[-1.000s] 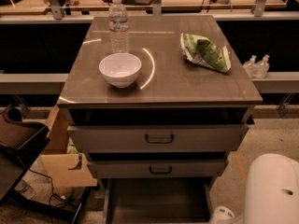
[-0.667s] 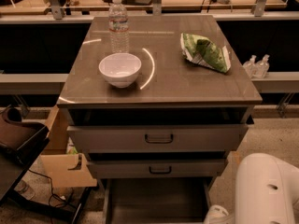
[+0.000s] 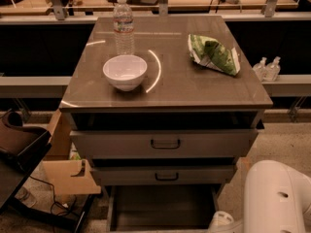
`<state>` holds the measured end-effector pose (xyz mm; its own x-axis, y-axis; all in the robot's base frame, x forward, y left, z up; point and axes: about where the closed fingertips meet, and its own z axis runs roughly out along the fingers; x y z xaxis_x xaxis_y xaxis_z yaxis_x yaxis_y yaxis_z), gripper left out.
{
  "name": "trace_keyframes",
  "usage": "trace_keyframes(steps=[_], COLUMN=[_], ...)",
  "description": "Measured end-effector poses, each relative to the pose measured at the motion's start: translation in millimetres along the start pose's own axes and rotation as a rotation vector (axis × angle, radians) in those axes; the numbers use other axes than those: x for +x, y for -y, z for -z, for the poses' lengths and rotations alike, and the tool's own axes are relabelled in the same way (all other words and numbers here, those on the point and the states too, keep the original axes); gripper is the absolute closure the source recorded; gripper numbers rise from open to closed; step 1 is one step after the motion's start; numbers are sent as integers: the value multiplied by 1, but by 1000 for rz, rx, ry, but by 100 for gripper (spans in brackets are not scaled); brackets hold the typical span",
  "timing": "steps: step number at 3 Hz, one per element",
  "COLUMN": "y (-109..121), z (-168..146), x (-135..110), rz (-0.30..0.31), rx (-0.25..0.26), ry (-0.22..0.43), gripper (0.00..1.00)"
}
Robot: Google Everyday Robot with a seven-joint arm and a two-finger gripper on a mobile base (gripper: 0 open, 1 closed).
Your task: Close bottom drawer
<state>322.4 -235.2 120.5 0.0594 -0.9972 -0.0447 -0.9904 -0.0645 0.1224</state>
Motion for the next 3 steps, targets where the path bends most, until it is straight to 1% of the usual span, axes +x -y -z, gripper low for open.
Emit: trace_keyframes(steps=[2,3], y=[37,51], z=[28,38], x=[-10,-18], rz=[48,74], rx=[106,153], ry=[-66,-83], gripper=[100,100])
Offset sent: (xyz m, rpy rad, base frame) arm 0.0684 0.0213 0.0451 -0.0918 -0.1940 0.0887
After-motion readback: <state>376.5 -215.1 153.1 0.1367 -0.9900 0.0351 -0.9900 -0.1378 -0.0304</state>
